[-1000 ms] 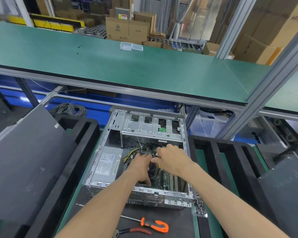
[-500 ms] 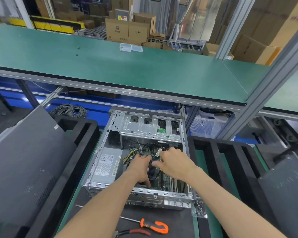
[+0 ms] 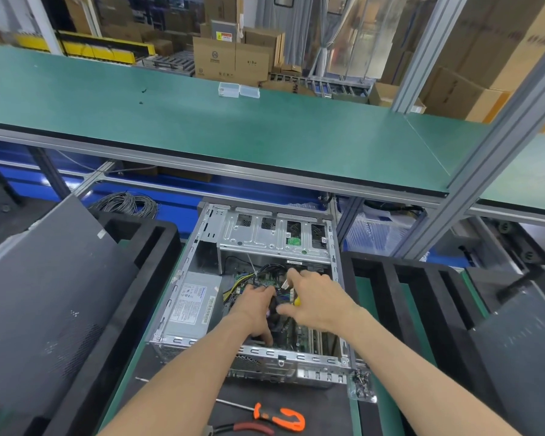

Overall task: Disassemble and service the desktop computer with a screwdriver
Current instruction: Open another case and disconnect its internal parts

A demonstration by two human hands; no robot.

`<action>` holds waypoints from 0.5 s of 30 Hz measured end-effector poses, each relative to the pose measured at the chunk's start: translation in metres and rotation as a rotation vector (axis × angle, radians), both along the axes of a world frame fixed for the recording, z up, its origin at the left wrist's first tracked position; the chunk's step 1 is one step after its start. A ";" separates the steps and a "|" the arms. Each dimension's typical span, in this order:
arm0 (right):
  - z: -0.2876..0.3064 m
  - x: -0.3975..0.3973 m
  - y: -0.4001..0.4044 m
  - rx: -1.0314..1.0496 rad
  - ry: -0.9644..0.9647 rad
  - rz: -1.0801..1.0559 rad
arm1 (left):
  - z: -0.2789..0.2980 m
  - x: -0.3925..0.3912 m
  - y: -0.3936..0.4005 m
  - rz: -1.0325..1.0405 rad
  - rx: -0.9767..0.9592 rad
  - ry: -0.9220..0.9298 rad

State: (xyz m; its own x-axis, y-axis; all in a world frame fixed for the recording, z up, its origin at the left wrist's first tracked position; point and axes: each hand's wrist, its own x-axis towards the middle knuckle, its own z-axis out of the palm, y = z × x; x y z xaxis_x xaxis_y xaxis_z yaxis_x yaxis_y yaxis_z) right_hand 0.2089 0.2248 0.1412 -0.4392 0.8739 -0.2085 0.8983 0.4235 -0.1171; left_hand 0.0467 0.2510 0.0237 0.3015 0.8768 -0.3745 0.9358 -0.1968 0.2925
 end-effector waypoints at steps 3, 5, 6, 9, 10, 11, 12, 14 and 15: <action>-0.008 -0.019 -0.008 0.112 -0.050 -0.047 | -0.002 0.001 0.001 -0.031 -0.003 0.017; -0.013 -0.033 -0.015 0.109 -0.072 0.062 | -0.004 0.003 0.003 -0.095 0.001 0.079; -0.013 -0.037 -0.017 0.091 -0.078 0.123 | -0.003 0.003 0.004 -0.135 0.005 0.131; -0.009 -0.035 -0.013 0.033 -0.071 0.250 | -0.002 0.004 0.003 -0.172 -0.004 0.180; -0.007 -0.031 -0.010 0.022 -0.055 0.270 | -0.001 0.004 0.002 -0.144 -0.006 0.144; -0.005 -0.025 -0.005 0.004 -0.024 0.269 | 0.000 0.003 0.000 -0.100 -0.002 0.085; -0.003 -0.017 0.000 -0.027 0.020 0.245 | 0.001 0.001 -0.001 -0.055 -0.004 0.029; 0.002 -0.003 0.007 -0.121 0.117 0.159 | 0.003 -0.001 -0.003 -0.011 -0.009 -0.016; 0.002 0.001 0.008 -0.155 0.147 0.115 | 0.004 -0.001 -0.004 0.001 -0.015 -0.021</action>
State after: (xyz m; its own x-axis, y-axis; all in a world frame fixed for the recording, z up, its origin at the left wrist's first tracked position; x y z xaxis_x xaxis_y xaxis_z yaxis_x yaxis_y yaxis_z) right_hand 0.2101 0.2329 0.1436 -0.5693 0.7791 -0.2624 0.8138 0.4886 -0.3147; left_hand 0.0456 0.2474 0.0281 0.3083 0.8715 -0.3814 0.9296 -0.1909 0.3153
